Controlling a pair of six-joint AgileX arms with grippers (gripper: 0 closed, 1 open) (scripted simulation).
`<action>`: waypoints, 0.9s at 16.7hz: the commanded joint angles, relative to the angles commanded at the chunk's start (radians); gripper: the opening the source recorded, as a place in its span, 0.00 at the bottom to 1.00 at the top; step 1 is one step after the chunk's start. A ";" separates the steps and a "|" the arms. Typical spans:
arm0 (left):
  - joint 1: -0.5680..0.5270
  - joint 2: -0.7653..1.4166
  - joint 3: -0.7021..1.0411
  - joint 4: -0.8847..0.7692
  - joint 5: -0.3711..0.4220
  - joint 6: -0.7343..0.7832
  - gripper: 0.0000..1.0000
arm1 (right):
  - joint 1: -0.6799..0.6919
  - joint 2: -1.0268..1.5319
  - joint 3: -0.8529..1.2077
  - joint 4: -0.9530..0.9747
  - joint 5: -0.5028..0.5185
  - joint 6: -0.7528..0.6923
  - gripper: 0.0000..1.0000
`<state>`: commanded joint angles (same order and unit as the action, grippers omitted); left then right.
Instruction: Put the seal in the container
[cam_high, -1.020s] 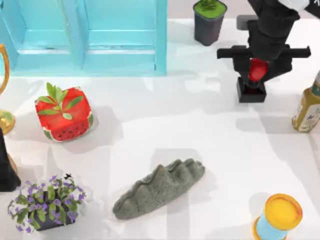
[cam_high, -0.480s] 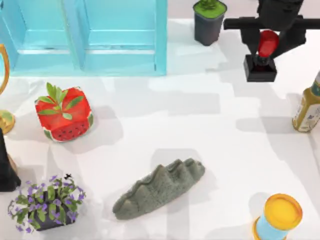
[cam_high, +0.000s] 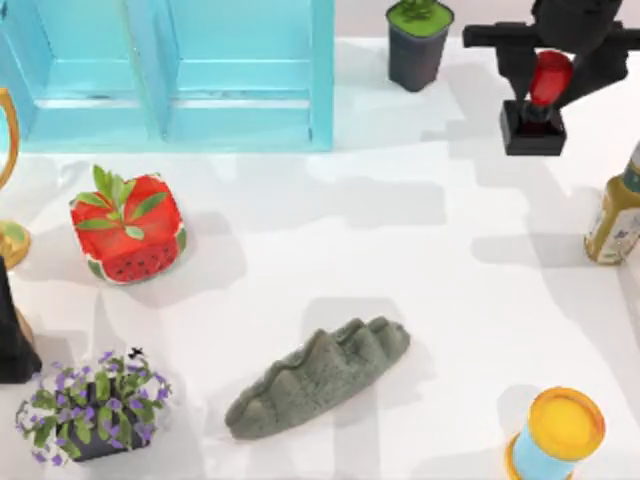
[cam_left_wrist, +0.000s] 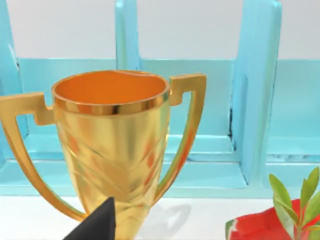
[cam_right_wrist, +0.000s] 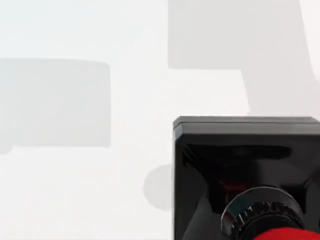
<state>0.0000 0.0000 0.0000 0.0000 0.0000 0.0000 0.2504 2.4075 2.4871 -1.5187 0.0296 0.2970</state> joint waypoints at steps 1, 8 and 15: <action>0.000 0.000 0.000 0.000 0.000 0.000 1.00 | -0.032 -0.021 -0.015 0.017 -0.004 -0.012 0.00; 0.000 0.000 0.000 0.000 0.000 0.000 1.00 | -0.389 -0.289 -0.325 0.139 -0.042 -0.277 0.00; 0.000 0.000 0.000 0.000 0.000 0.000 1.00 | -0.683 -0.575 -0.747 0.160 -0.084 -0.669 0.00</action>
<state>0.0000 0.0000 0.0000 0.0000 0.0000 0.0000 -0.4321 1.8324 1.7398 -1.3583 -0.0547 -0.3722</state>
